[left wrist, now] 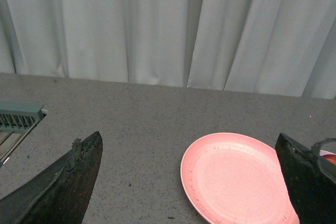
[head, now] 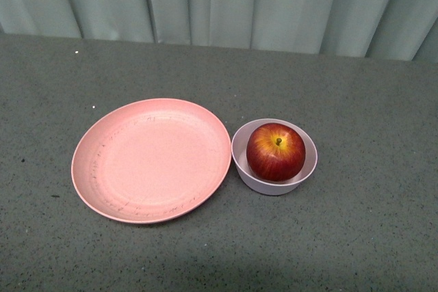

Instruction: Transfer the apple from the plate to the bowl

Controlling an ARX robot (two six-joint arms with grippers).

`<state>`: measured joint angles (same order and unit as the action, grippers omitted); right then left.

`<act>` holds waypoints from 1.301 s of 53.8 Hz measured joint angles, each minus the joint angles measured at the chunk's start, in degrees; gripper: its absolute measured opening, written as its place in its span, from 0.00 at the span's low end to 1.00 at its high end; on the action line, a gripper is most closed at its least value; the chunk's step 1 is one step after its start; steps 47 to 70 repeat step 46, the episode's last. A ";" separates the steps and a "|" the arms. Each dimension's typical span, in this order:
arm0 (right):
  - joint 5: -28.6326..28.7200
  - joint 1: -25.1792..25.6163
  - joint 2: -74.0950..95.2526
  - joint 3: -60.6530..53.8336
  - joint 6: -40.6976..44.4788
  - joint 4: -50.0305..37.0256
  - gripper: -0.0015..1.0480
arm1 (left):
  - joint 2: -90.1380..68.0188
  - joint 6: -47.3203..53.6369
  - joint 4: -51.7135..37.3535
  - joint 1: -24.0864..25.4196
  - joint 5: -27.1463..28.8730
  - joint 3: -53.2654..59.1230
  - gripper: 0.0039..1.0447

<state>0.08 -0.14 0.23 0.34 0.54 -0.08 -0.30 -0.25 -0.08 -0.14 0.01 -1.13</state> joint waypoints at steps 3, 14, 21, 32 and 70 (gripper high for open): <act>0.00 0.00 0.00 0.00 0.02 0.00 0.91 | 0.00 0.00 0.00 0.00 -0.02 0.00 0.94; -0.02 0.00 0.02 0.00 0.00 0.00 0.91 | 0.00 0.00 0.00 0.00 -0.02 0.00 0.94; 0.00 0.00 0.00 0.00 0.00 0.00 0.91 | 0.00 0.00 0.00 0.00 -0.02 0.00 0.94; 0.00 0.00 0.00 0.00 0.00 0.00 0.91 | 0.00 0.00 0.00 0.00 0.00 0.00 0.94; 0.00 0.00 0.00 0.00 0.02 0.00 0.91 | 0.00 0.00 0.00 0.00 -0.02 0.00 0.94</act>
